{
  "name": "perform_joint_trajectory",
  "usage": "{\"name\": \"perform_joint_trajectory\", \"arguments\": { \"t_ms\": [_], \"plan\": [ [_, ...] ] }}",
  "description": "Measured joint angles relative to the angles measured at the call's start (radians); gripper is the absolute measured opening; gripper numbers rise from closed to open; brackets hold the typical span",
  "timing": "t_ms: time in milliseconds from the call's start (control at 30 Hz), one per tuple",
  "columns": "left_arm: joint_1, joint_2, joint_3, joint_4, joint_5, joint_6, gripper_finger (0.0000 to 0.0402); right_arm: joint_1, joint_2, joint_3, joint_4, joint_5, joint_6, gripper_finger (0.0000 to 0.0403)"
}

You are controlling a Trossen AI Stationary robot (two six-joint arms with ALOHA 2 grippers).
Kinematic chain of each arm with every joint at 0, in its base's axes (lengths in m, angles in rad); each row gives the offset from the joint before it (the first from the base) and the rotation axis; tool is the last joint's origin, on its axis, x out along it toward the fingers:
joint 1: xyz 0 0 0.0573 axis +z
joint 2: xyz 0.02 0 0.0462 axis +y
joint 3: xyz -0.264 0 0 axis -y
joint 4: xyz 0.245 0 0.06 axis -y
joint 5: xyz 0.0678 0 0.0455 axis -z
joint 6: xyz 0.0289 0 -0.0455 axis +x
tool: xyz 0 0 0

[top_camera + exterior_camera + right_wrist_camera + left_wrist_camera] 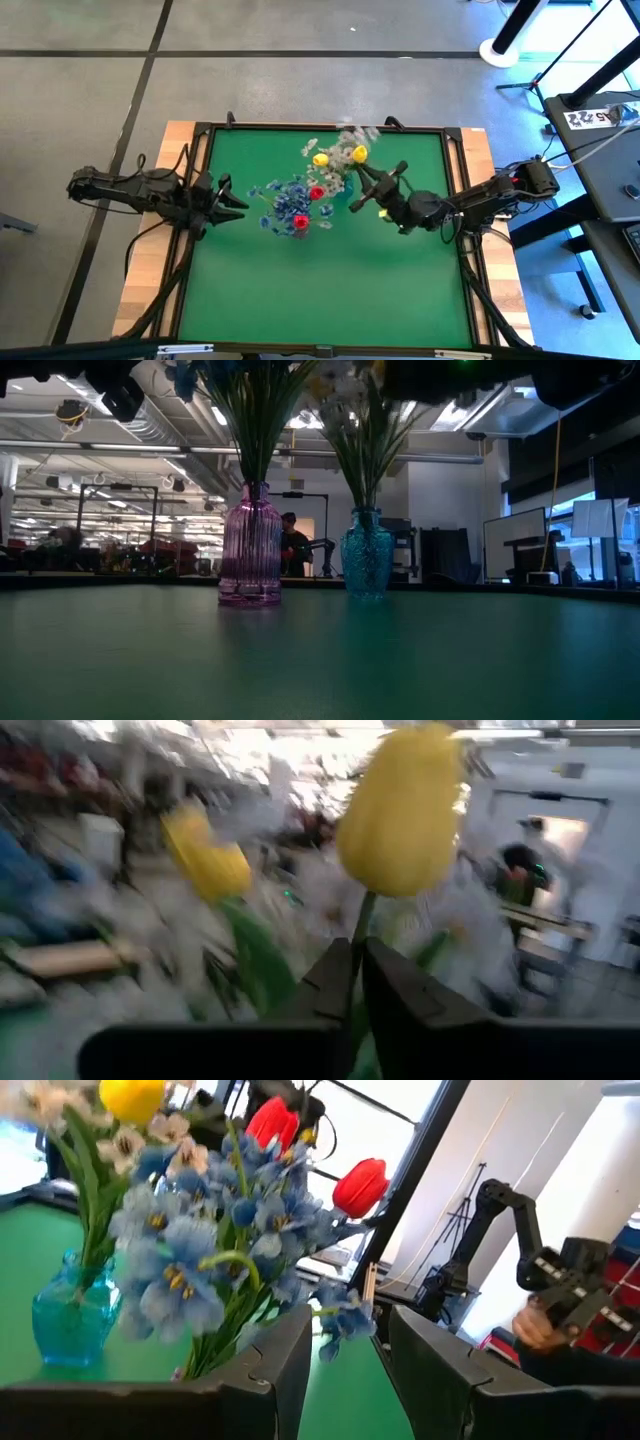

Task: Sort flowers into vase by color
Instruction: Put the yellow tulip into the blue vase, then return to Home Position

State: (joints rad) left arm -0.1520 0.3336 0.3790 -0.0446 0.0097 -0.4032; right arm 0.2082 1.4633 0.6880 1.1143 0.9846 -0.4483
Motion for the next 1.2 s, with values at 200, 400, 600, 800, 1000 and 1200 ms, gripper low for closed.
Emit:
{"name": "perform_joint_trajectory", "arguments": {
  "t_ms": [200, 400, 600, 800, 1000, 1200],
  "plan": [
    [0.000, 0.000, 0.000, 0.070, 0.000, 0.014, 0.0133, 0.046, -0.015, 0.006, -0.188, 0.075, 0.118, 0.0107],
    [0.000, 0.000, 0.000, 0.113, 0.000, 0.011, 0.0133, 0.131, -0.100, 0.145, -0.656, 0.166, 0.333, 0.0190],
    [0.001, 0.000, 0.000, 0.157, 0.000, -0.017, 0.0133, 0.158, -0.185, 0.357, -1.395, -0.092, 0.829, 0.0239],
    [0.001, -0.003, 0.000, 0.169, -0.001, 0.058, 0.0133, 0.223, -0.188, 0.392, -1.677, -0.225, 1.020, 0.0256],
    [0.001, -0.049, 0.000, 0.126, 0.009, 0.133, 0.0133, 0.370, -0.187, 0.288, -1.634, -0.169, 1.061, 0.0257],
    [0.001, -0.127, -0.009, -0.004, 0.001, 0.152, 0.0133, 0.414, -0.170, 0.062, -1.278, -0.404, 1.023, 0.0245]
  ]
}}
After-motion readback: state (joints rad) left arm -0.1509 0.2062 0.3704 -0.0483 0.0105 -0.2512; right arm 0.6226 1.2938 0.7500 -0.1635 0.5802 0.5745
